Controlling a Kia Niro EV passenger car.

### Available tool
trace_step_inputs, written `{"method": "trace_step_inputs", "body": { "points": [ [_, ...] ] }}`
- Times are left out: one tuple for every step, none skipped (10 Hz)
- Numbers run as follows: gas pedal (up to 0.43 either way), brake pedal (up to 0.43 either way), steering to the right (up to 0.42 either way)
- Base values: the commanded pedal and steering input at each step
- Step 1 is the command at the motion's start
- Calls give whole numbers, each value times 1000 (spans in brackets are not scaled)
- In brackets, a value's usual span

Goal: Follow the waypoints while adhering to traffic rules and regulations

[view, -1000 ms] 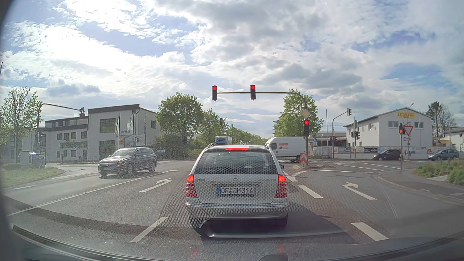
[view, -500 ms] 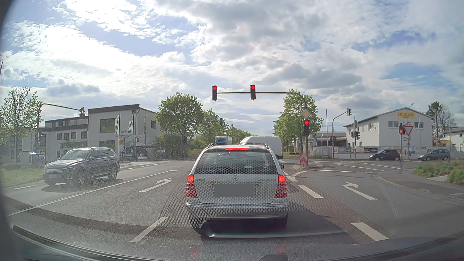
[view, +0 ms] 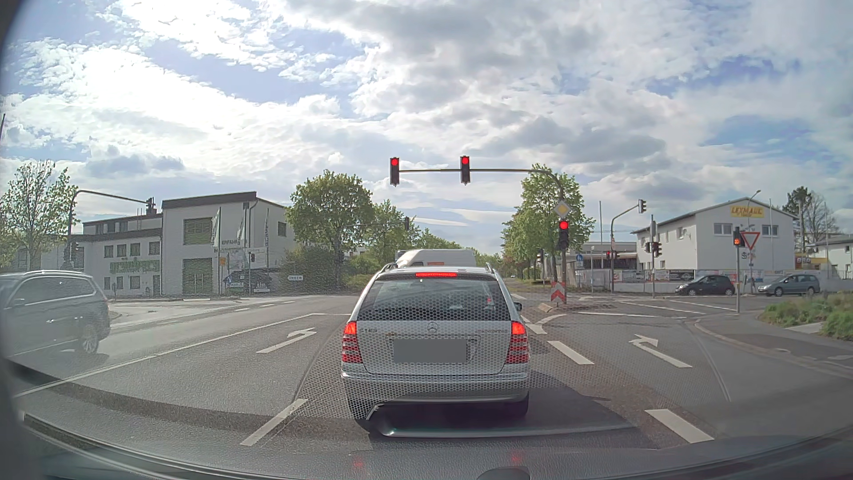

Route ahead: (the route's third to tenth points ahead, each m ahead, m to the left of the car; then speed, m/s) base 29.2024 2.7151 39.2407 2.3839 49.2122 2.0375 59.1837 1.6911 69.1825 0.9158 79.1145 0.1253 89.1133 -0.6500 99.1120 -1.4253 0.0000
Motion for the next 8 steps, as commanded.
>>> {"method": "trace_step_inputs", "body": {
  "points": [
    [0, 274, 1],
    [0, 268, 1],
    [0, 274, 1],
    [0, 268, 1],
    [0, 274, 1],
    [0, 274, 1],
    [0, 268, 1],
    [0, 268, 1]
  ]
}}
